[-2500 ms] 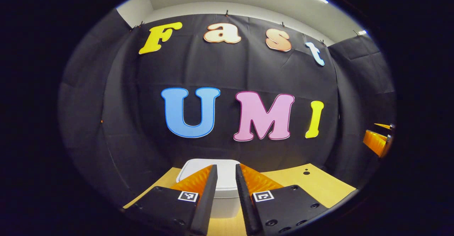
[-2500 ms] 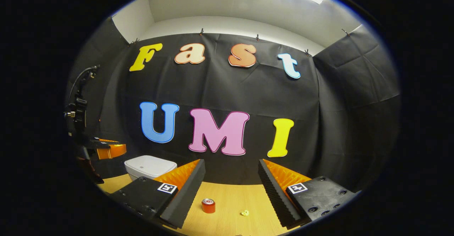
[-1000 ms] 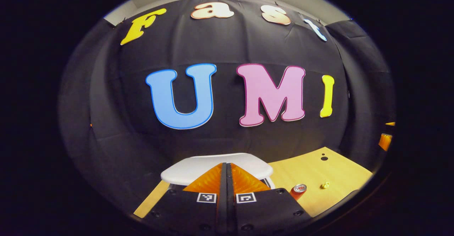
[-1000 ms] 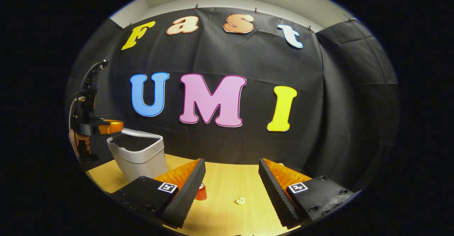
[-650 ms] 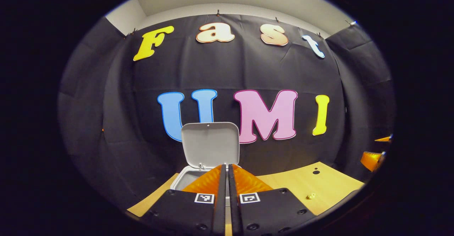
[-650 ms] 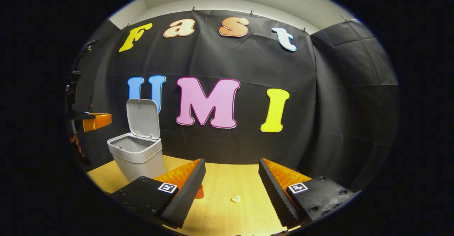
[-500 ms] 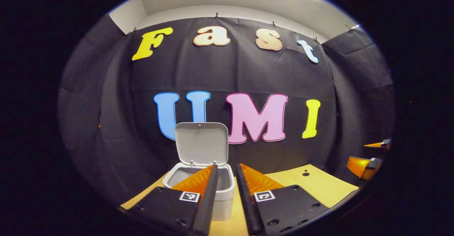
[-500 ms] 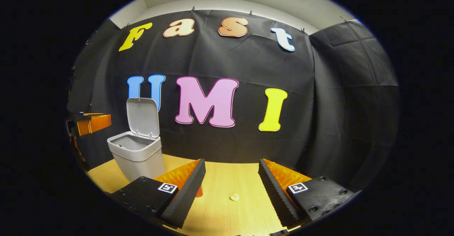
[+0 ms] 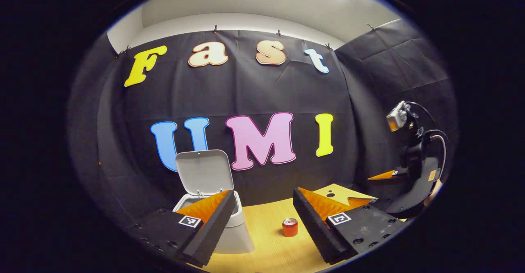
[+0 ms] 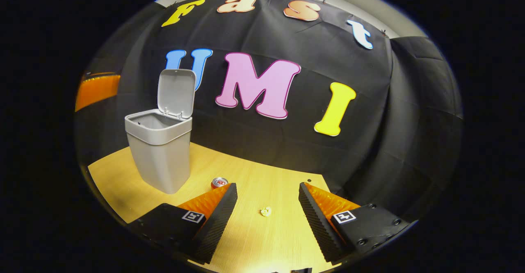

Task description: Press the lid of the desktop garbage bin to open it, pick up the crumpled paper on the desktop and throw it into the bin, then pick up the pop can on the desktop and drop it into the bin, and finally close the garbage bin lid.

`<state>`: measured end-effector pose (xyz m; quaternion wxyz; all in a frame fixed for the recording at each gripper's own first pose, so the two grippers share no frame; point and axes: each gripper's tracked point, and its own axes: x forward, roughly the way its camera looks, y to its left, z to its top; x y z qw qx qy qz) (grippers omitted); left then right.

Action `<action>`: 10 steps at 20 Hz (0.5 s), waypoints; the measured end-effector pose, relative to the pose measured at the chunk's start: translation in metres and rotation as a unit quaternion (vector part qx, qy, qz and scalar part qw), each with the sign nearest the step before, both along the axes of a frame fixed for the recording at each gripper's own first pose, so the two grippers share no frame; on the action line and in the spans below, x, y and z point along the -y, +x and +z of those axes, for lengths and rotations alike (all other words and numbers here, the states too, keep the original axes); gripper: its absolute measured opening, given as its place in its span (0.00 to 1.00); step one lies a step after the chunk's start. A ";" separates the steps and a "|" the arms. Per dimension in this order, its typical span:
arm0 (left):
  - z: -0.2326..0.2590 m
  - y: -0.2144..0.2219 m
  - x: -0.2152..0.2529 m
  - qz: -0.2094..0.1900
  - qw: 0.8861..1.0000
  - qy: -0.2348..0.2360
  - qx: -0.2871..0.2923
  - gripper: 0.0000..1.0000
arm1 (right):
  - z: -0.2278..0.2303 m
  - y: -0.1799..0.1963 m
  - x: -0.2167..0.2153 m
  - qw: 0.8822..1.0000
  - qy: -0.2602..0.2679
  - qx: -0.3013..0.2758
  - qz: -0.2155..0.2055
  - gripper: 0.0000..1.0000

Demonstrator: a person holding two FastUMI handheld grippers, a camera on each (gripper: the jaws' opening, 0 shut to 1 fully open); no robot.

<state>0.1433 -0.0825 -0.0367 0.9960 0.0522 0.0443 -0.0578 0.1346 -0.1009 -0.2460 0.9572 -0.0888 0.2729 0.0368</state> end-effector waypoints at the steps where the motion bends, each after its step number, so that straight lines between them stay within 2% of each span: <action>1: -0.001 -0.003 0.003 -0.004 1.000 -0.003 -0.002 0.96 | -0.013 0.005 0.001 1.000 0.006 -0.015 0.001 0.96; 6: -0.013 -0.009 0.001 0.008 0.999 -0.021 -0.023 0.96 | -0.082 0.028 0.016 0.994 0.025 -0.101 -0.021 0.97; 10: -0.038 -0.006 -0.014 0.034 0.997 -0.022 -0.059 0.96 | -0.147 0.027 0.026 0.980 0.022 -0.197 -0.026 0.97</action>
